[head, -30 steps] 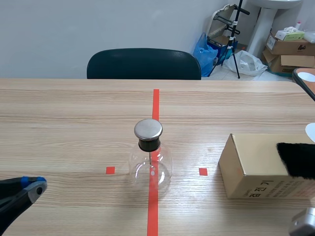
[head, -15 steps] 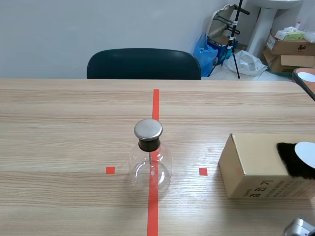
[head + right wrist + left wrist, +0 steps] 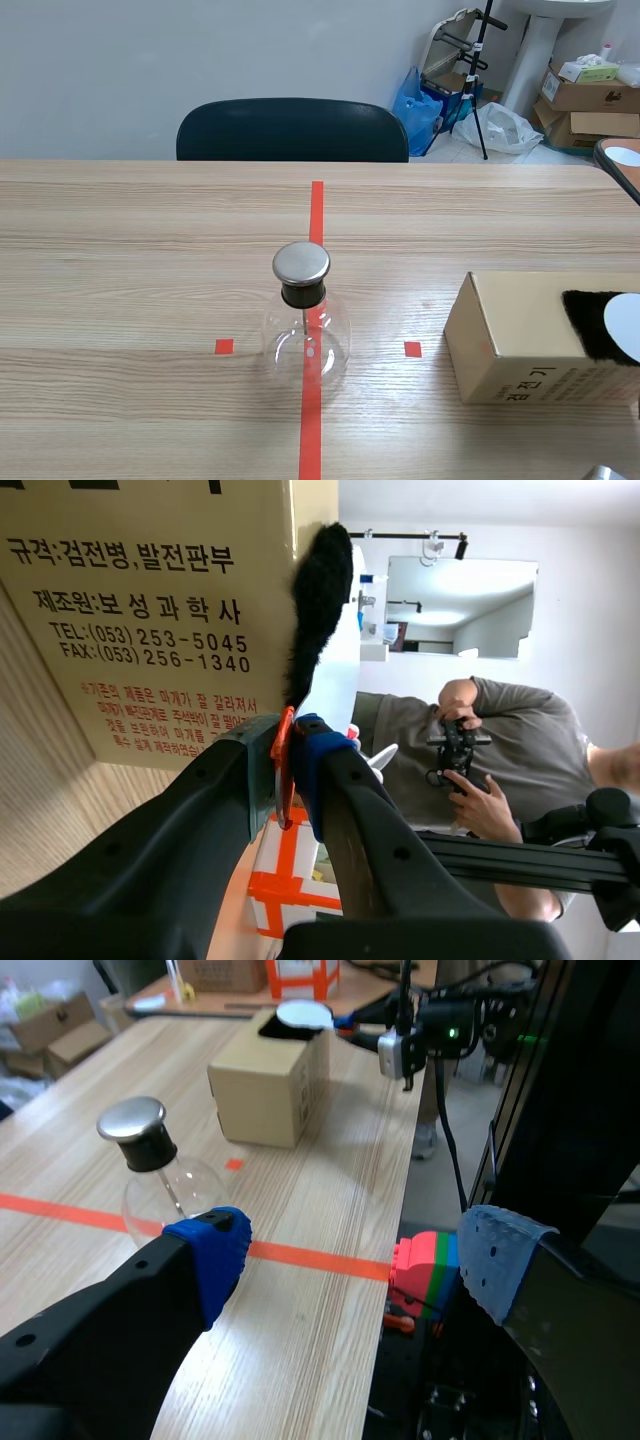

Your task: Do the electroscope experiment

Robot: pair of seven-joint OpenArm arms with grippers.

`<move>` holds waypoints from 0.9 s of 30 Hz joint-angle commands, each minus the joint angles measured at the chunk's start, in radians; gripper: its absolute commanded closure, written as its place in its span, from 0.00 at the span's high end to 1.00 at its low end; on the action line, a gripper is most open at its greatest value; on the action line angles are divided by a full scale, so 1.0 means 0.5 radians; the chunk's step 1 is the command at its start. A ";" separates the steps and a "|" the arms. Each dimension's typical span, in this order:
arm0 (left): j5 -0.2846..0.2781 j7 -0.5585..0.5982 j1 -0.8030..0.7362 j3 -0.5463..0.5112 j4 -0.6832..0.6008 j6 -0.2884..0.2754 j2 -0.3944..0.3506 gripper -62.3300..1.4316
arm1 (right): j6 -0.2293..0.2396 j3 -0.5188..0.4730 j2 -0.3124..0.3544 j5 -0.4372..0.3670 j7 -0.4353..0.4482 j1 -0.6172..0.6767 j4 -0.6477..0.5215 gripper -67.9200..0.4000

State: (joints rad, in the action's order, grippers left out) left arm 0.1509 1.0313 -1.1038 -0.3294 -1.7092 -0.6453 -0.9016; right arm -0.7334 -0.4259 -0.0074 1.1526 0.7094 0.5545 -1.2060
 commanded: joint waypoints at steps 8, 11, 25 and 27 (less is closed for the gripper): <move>-0.370 -0.190 0.003 0.002 -0.092 -0.057 0.025 1.00 | -0.099 -0.014 0.017 -0.032 -0.217 -0.002 -0.020 0.03; -0.470 -0.212 0.003 0.002 -0.092 -0.062 0.046 1.00 | -0.099 -0.014 0.015 -0.023 -0.153 0.000 -0.021 0.03; -0.621 -0.322 0.003 -0.001 -0.092 -0.063 0.074 1.00 | -0.099 0.050 0.101 -0.026 0.320 0.084 -0.023 0.03; -0.626 -0.322 0.003 -0.001 -0.092 -0.063 0.074 1.00 | -0.099 0.055 0.122 -0.033 0.512 0.088 -0.028 0.03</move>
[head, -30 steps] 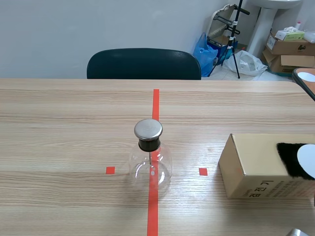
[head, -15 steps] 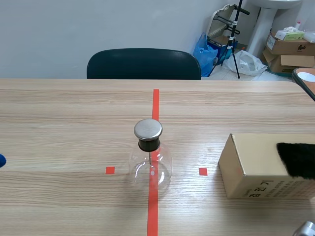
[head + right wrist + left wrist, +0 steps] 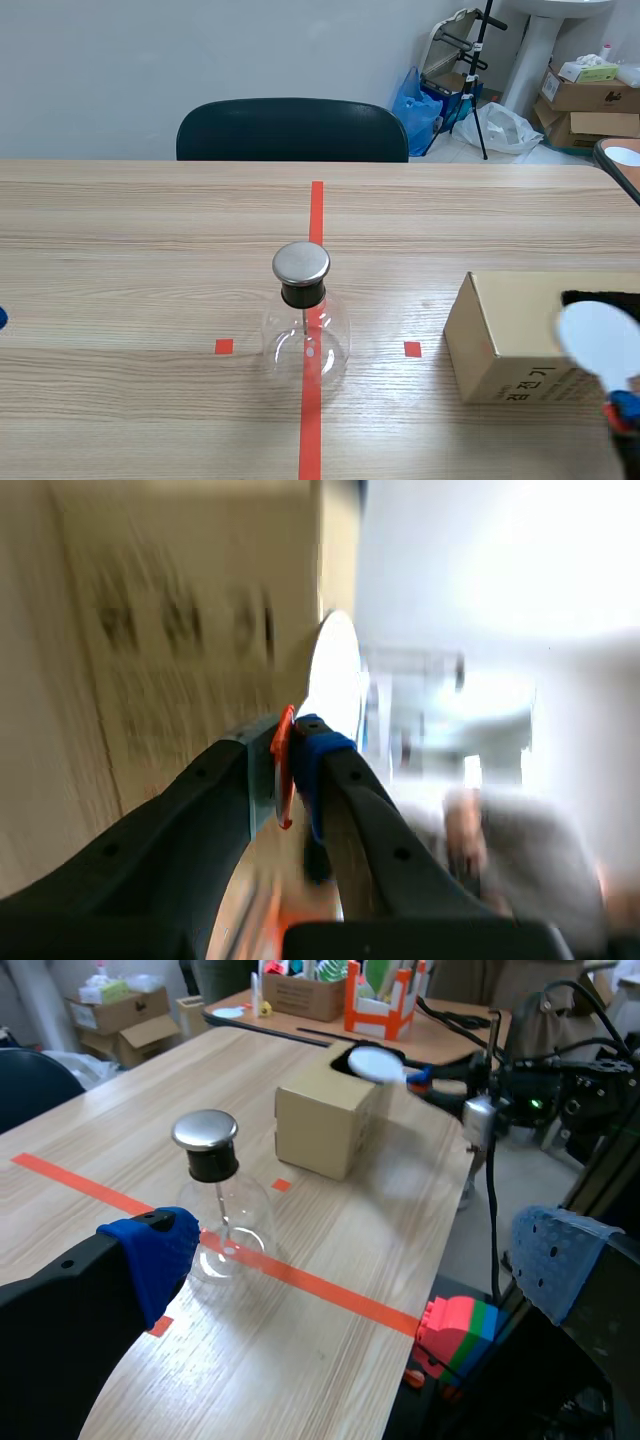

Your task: Do the electroscope experiment

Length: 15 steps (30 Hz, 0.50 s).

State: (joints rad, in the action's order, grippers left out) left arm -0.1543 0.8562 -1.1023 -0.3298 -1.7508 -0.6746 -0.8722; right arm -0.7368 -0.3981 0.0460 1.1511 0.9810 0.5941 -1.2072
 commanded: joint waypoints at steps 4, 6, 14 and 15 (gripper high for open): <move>-0.014 0.027 0.000 0.000 -0.009 -0.005 0.014 1.00 | -0.092 0.001 0.008 -0.062 -0.306 0.023 -0.041 0.03; -0.014 0.027 0.000 0.000 -0.009 -0.005 0.014 1.00 | -0.092 0.001 -0.005 -0.060 -0.643 0.031 -0.048 0.03; -0.014 0.026 0.000 0.000 -0.009 -0.005 0.014 1.00 | -0.092 0.027 -0.005 -0.064 -0.237 0.042 -0.085 0.03; -0.014 0.026 0.000 0.000 -0.009 -0.005 0.014 1.00 | -0.092 0.026 -0.011 -0.080 -0.307 0.042 -0.086 0.03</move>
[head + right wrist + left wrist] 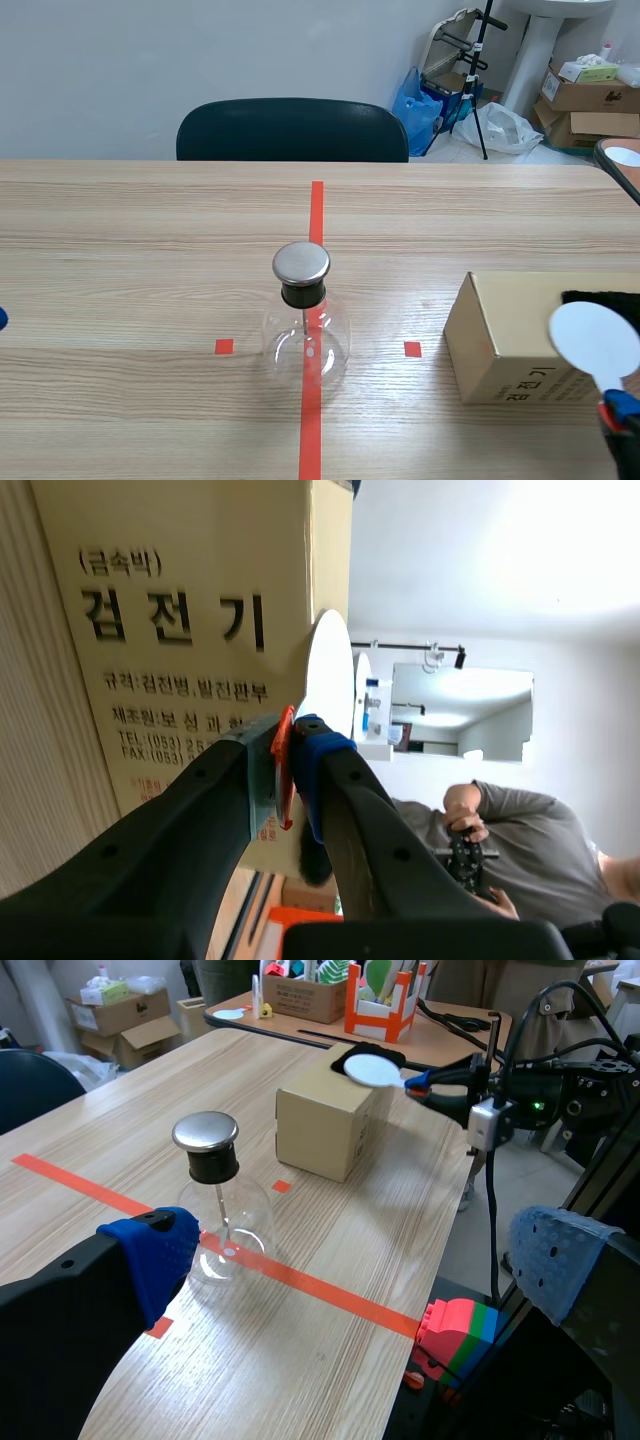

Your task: Do the electroscope experiment

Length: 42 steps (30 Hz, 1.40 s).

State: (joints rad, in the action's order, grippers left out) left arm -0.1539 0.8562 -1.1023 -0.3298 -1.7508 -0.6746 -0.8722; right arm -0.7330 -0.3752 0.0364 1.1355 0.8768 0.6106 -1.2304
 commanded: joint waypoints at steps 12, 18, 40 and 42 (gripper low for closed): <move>-0.014 0.020 0.000 0.000 -0.009 -0.005 0.014 1.00 | -0.100 -0.021 0.002 -0.015 -0.059 0.016 -0.040 0.03; -0.014 0.018 0.000 0.000 -0.009 -0.005 0.014 1.00 | -0.100 -0.021 -0.001 0.050 -0.526 0.016 -0.040 0.03; -0.013 0.013 0.000 0.001 -0.009 -0.004 0.014 1.00 | -0.100 -0.006 0.008 0.100 -0.639 0.018 -0.041 0.03; -0.013 0.013 0.000 0.001 -0.009 -0.004 0.014 1.00 | -0.100 -0.006 0.022 0.109 -0.671 0.016 -0.041 0.03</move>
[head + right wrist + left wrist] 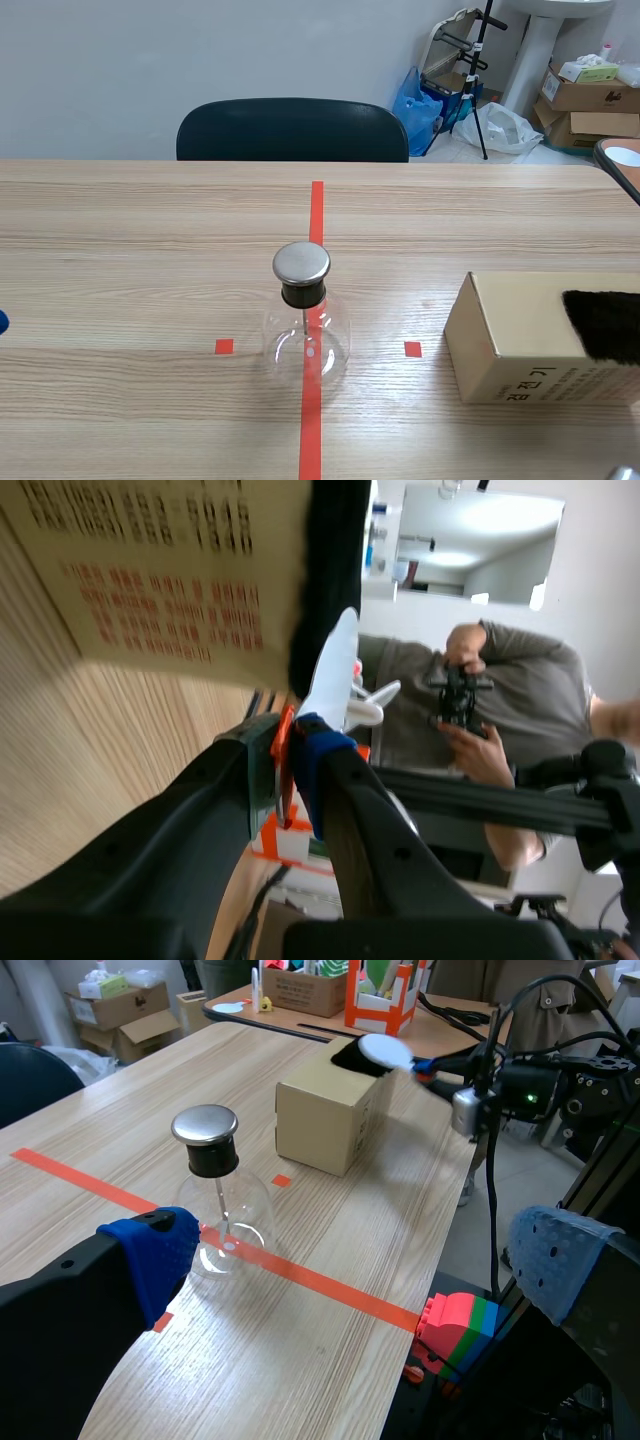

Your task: Do the electroscope experiment

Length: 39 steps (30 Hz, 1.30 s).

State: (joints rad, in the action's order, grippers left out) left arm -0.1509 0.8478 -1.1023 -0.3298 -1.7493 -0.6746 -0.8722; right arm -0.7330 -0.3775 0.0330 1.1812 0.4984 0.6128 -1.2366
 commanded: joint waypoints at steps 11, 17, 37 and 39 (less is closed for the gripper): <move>0.005 0.029 0.000 0.001 -0.012 -0.004 0.014 1.00 | -0.100 -0.002 0.006 0.013 0.182 0.014 -0.029 0.03; 0.010 0.029 0.000 0.001 -0.012 -0.004 0.014 1.00 | -0.100 -0.004 0.047 0.004 0.719 0.014 -0.029 0.03; 0.009 -0.008 0.000 0.001 -0.011 -0.004 0.014 1.00 | -0.100 -0.005 0.018 0.019 0.092 0.043 -0.029 0.03; 0.008 -0.008 0.000 0.001 -0.011 -0.004 0.014 1.00 | -0.100 -0.006 0.026 0.036 0.050 0.043 -0.029 0.03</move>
State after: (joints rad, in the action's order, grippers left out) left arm -0.1356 0.8341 -1.1023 -0.3298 -1.7493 -0.6746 -0.8722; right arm -0.7334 -0.3820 0.0368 1.1893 0.4854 0.6296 -1.2373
